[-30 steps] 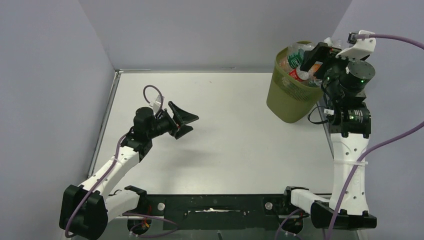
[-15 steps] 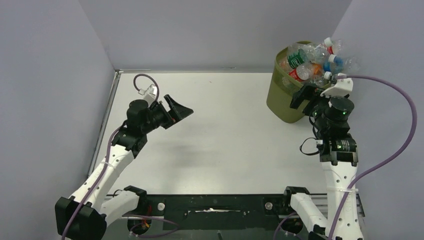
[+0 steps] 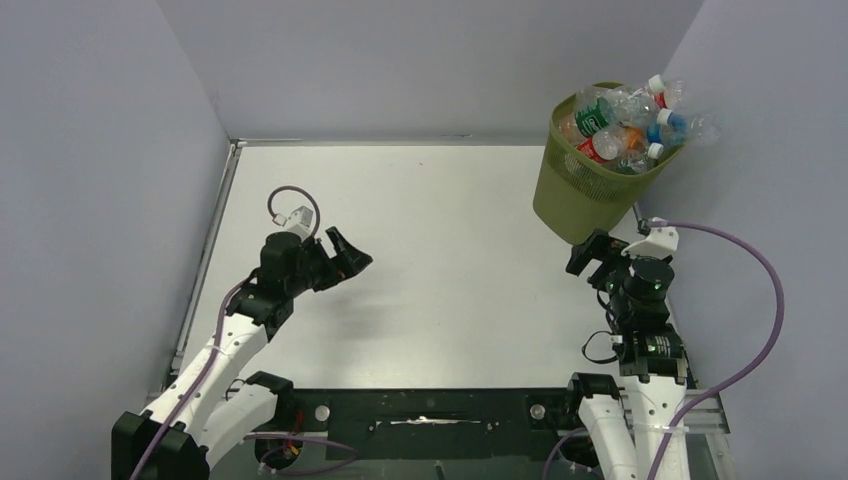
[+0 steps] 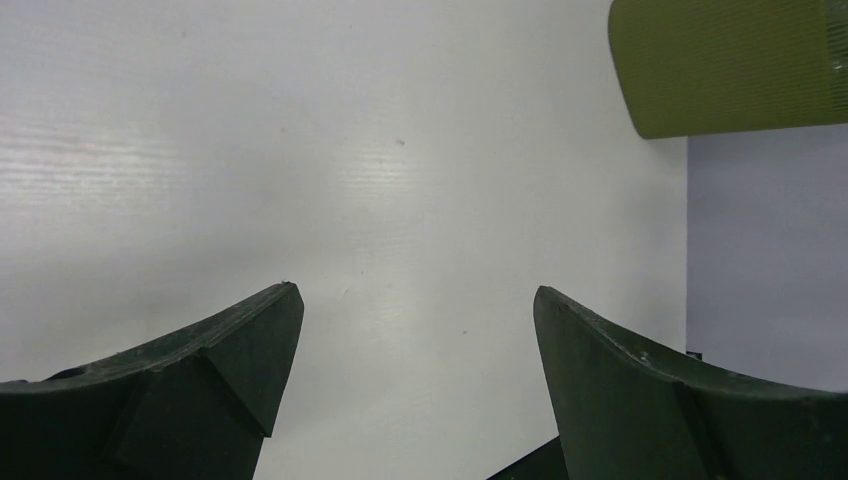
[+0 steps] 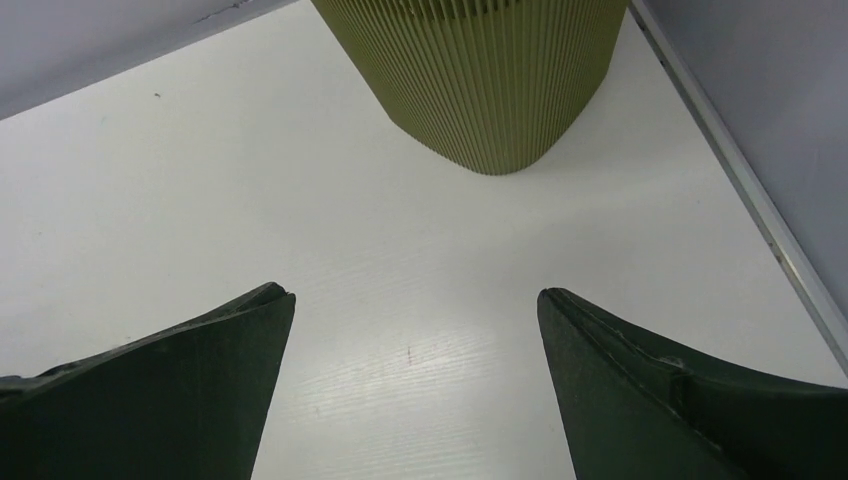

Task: Put the plastic bottles in the bin
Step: Reset both arms

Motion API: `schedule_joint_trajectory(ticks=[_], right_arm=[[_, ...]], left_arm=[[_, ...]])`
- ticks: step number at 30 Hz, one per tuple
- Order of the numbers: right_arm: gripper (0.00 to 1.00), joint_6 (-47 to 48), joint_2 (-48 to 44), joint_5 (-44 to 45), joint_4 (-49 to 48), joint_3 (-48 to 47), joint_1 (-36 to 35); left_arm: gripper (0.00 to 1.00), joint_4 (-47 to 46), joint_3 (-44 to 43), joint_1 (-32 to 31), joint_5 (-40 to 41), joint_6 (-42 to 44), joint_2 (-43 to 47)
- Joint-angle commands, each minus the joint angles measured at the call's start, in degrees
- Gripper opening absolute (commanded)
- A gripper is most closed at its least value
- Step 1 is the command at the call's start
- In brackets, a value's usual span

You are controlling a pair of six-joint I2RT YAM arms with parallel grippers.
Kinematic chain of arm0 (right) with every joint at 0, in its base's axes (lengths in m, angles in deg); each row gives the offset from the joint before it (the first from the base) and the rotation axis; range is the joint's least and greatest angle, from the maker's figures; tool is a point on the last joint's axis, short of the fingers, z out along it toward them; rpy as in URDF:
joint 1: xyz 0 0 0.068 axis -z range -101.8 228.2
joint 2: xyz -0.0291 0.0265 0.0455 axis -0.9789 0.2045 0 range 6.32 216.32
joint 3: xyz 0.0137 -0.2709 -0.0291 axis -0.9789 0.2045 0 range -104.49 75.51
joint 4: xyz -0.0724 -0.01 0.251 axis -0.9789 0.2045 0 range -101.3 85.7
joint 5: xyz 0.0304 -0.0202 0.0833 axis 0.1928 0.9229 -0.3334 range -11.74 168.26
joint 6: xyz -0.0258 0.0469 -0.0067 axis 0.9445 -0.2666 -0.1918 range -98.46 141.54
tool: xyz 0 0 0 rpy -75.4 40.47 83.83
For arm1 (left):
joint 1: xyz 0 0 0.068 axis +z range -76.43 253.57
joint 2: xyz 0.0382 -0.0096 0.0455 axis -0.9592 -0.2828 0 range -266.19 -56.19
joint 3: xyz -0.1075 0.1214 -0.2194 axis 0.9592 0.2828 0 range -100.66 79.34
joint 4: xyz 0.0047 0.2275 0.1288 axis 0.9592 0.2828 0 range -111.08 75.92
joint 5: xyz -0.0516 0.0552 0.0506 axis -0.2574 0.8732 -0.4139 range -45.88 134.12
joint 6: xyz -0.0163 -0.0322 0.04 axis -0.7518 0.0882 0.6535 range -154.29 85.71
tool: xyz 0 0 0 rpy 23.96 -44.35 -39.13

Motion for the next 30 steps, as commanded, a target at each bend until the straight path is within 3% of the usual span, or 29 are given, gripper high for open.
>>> schedule_joint_trajectory(ticks=[1, 9, 16, 23, 30], right_arm=[[0.98, -1.89, -3.54, 0.03, -4.23, 3.68, 0.03], [0.98, -2.05, -5.17, 0.56, -11.43, 9.97, -0.26], [0.98, -0.89, -3.25, 2.35, -24.9, 19.04, -0.29], [0.98, -2.76, -1.38, 4.1, -32.99, 24.12, -0.32], [0.98, -1.97, -0.66, 5.03, -36.85, 27.2, -0.43]], left_arm=[[0.87, -3.1, 2.78, 0.31, -0.96, 0.66, 2.35], [0.87, -1.13, 3.16, 0.33, 2.23, 3.81, -1.37], [0.87, -5.31, 3.08, 0.33, 6.71, 4.37, -4.6], [0.87, -13.53, 5.53, -0.23, 15.48, 5.11, -9.47], [0.87, -15.28, 3.12, -0.39, 29.41, 12.58, -15.51]])
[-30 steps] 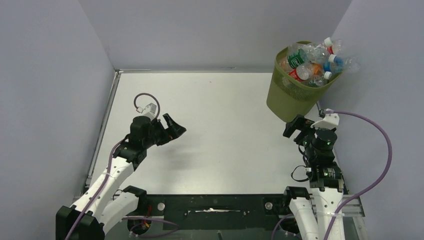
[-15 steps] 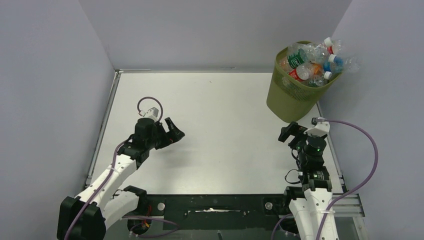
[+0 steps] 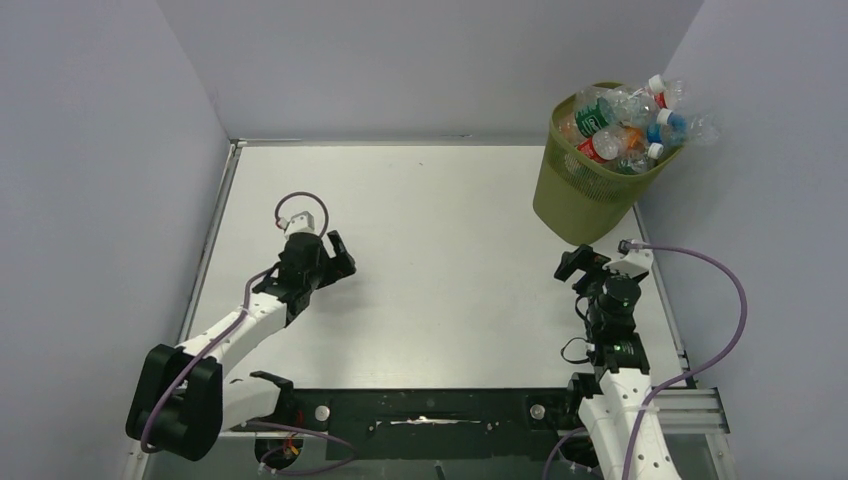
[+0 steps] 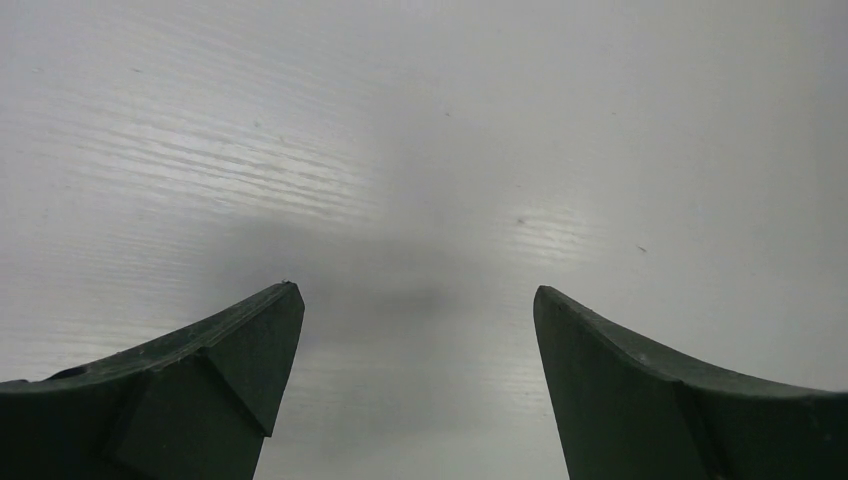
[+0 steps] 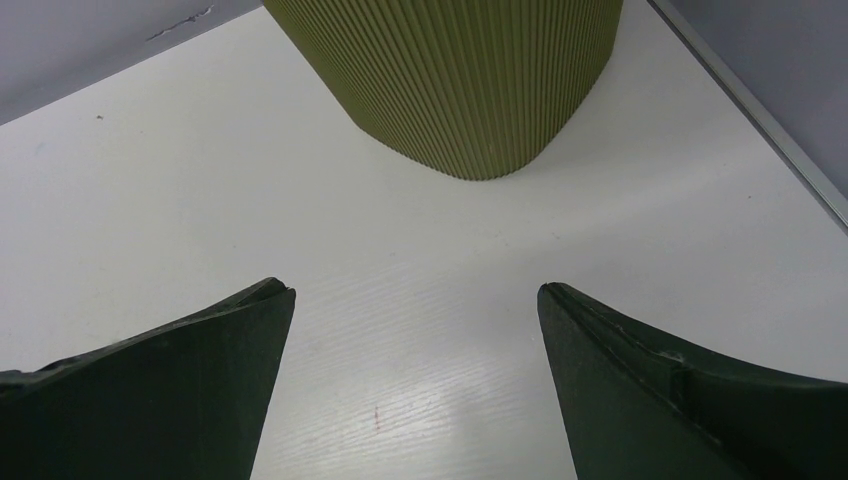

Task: Put the plastic bottles in the bin
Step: Reset both arms

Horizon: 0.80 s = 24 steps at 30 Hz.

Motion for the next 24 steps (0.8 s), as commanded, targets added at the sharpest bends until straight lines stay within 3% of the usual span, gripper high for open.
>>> schedule_joint_trajectory(ticks=[1, 5, 10, 16, 24], right_arm=[[0.98, 0.22, 0.93, 2.09, -8.39, 1.17, -0.34], [0.98, 1.15, 0.96, 2.22, -9.43, 1.72, -0.32], [0.98, 2.07, 0.36, 3.32, -8.31, 0.81, -0.32], [0.98, 1.84, -0.98, 4.28, -7.83, 0.78, -0.29], [0.98, 6.4, 1.29, 9.44, -14.18, 2.15, -0.26]], left_arm=[[0.87, -6.21, -2.46, -0.07, 11.65, 8.2, -1.47], [0.87, -11.5, -0.47, 0.15, 17.95, 14.01, 0.19], [0.87, -25.7, 7.23, 2.13, 17.88, 24.64, 2.34], [0.87, -33.22, 10.97, 9.86, 13.15, 27.3, -0.19], [0.87, -46.85, 15.38, 14.14, 9.69, 30.85, -8.31]])
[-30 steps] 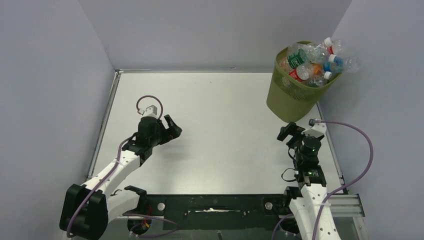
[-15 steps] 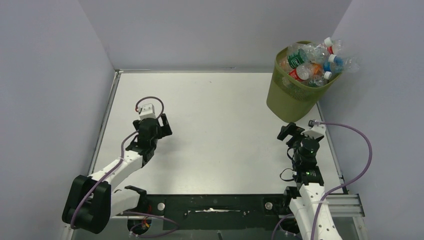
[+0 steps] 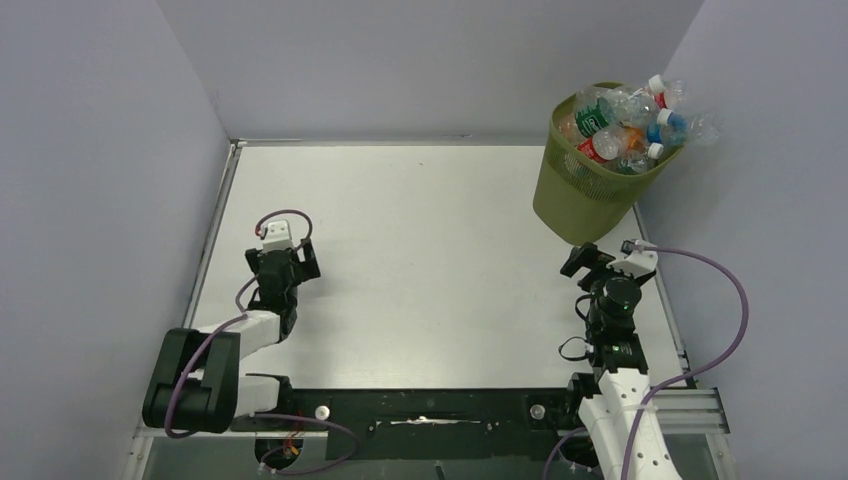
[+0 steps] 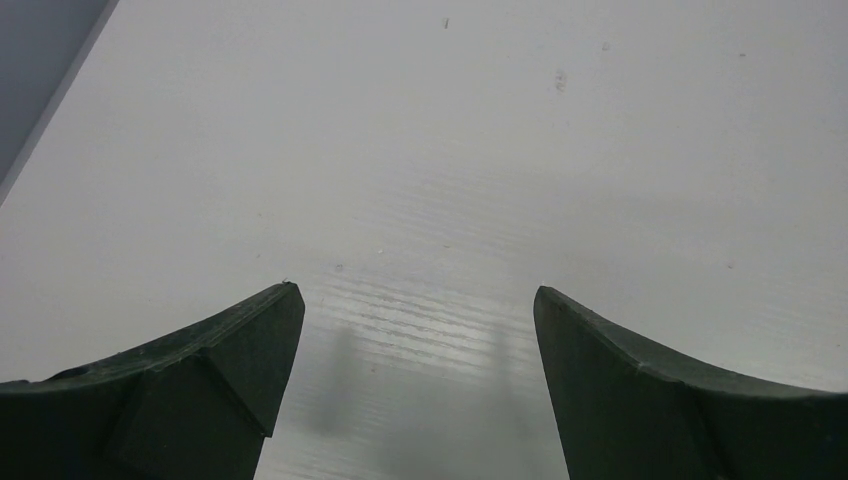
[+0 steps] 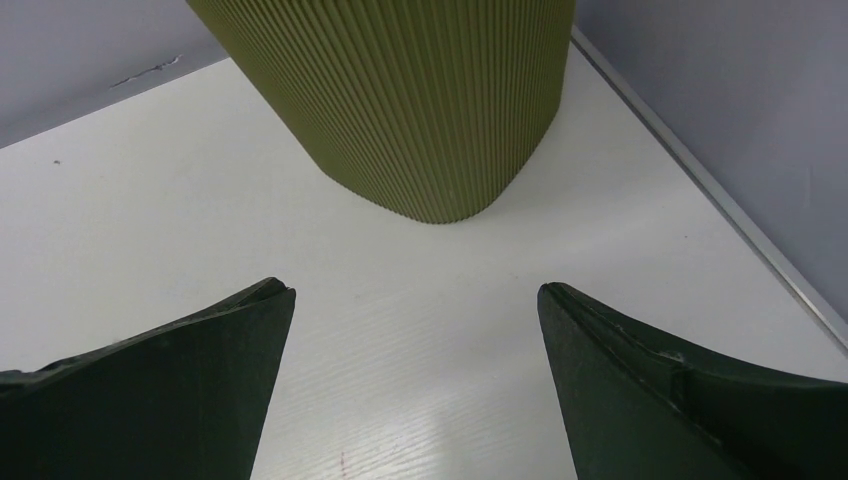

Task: Put the plastic bottles in the bin
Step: Reset both arms

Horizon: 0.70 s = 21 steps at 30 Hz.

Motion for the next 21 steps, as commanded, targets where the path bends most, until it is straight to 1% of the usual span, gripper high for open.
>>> schedule_joint_trajectory(ticks=[1, 2, 5, 7, 11, 15, 17, 20, 21], right_arm=[[0.98, 4.56, 2.03, 6.61, -9.63, 0.43, -0.27], [0.98, 5.43, 2.97, 7.81, -11.17, 0.55, -0.25], [0.98, 6.73, 7.25, 10.47, -17.83, 1.63, -0.21], [0.98, 8.28, 10.55, 10.66, -23.9, 2.49, -0.15], [0.98, 9.6, 16.93, 12.44, -32.29, 3.67, -0.21], [0.98, 13.78, 24.18, 11.34, -45.86, 7.09, -0.17], [0.98, 14.69, 29.1, 11.4, -52.38, 8.21, -0.16], [0.98, 15.85, 37.44, 10.82, -59.51, 8.03, -0.2], [0.98, 17.55, 39.69, 10.77, -61.54, 7.63, -0.39]], left_arm=[[0.87, -12.32, 1.42, 2.91, -3.0, 1.81, -3.71], [0.87, -11.44, 0.61, 3.32, -4.06, 1.68, -4.52], [0.87, -15.22, 0.36, 4.98, -6.62, 1.92, -6.81], [0.87, -16.56, -0.46, 7.23, -9.54, 1.0, -8.38], [0.87, -21.17, -0.77, 11.63, -16.08, -1.34, -11.35], [0.87, -20.92, -3.01, 13.52, -20.61, 0.02, -14.05], [0.87, -20.83, -3.43, 13.68, -20.79, 0.17, -14.57], [0.87, -22.34, -3.38, 13.97, -20.48, 0.43, -15.29], [0.87, -23.33, -3.21, 14.34, -21.13, 0.65, -15.76]])
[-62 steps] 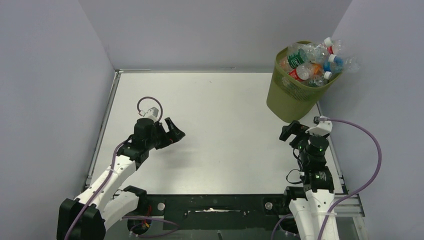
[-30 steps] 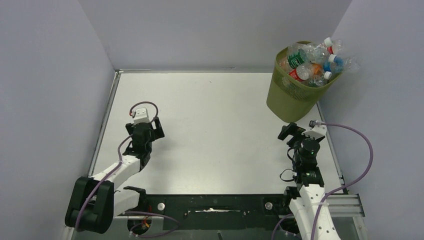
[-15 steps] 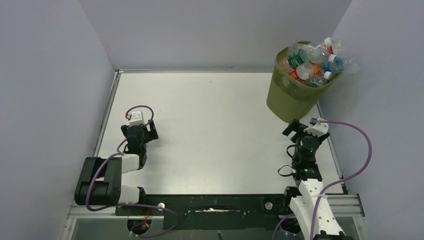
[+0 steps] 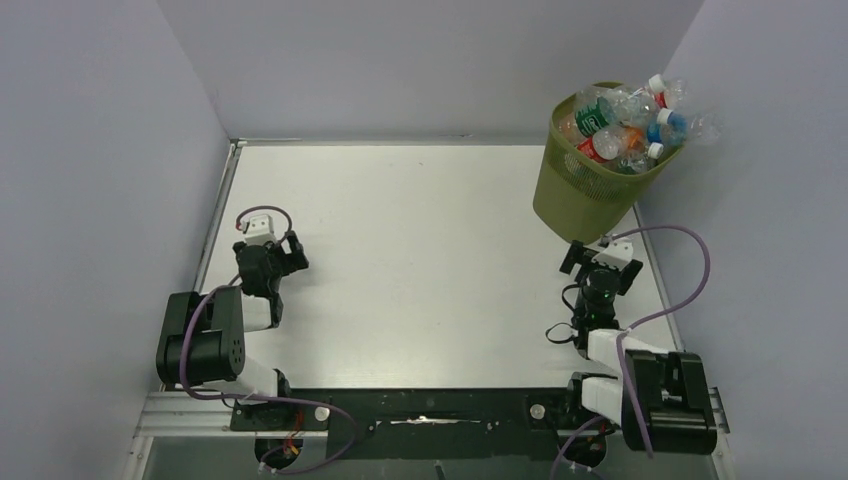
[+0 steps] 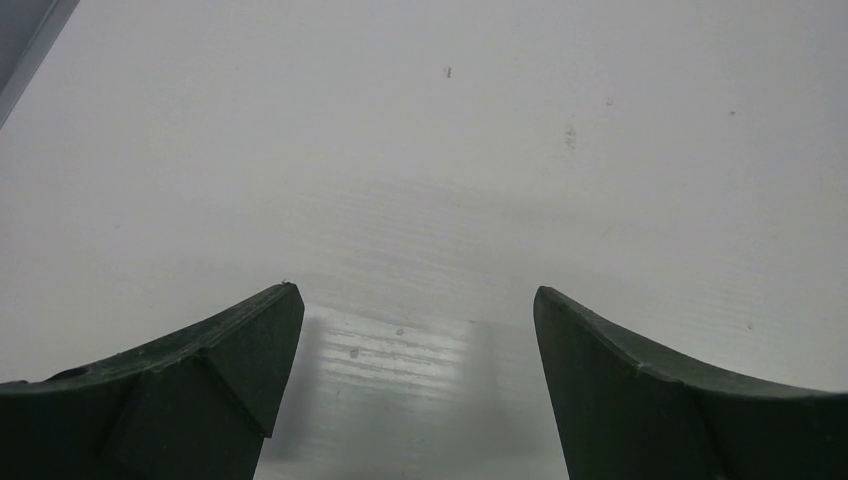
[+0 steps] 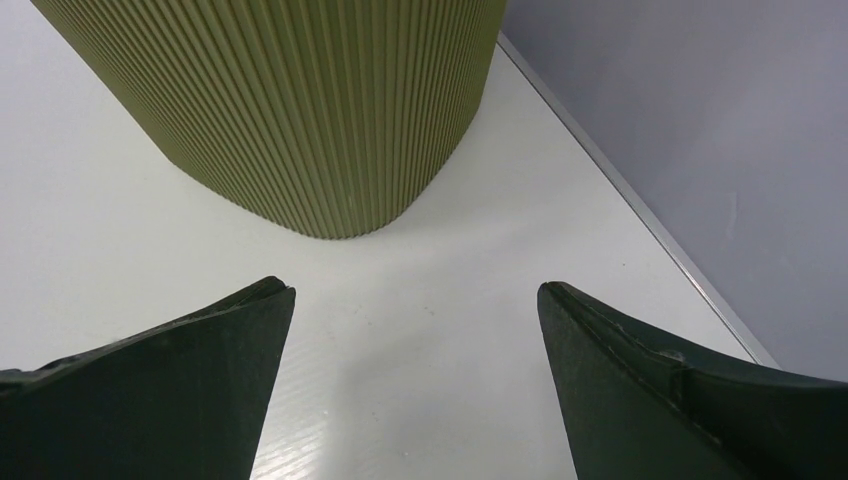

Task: Put the plastic bottles in the bin
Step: Reset both arms

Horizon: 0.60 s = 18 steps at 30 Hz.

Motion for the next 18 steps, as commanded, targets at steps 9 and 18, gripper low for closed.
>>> schedule_joint_trajectory(ticks=[9, 18], right_arm=[[0.98, 6.21, 20.55, 0.86, -28.78, -0.57, -0.91], [0.98, 8.65, 23.2, -7.88, -28.14, -2.11, -0.66]], left_arm=[[0.87, -10.78, -1.48, 1.12, -5.49, 2.14, -3.63], [0.87, -13.59, 0.23, 0.61, -5.85, 2.62, -3.35]])
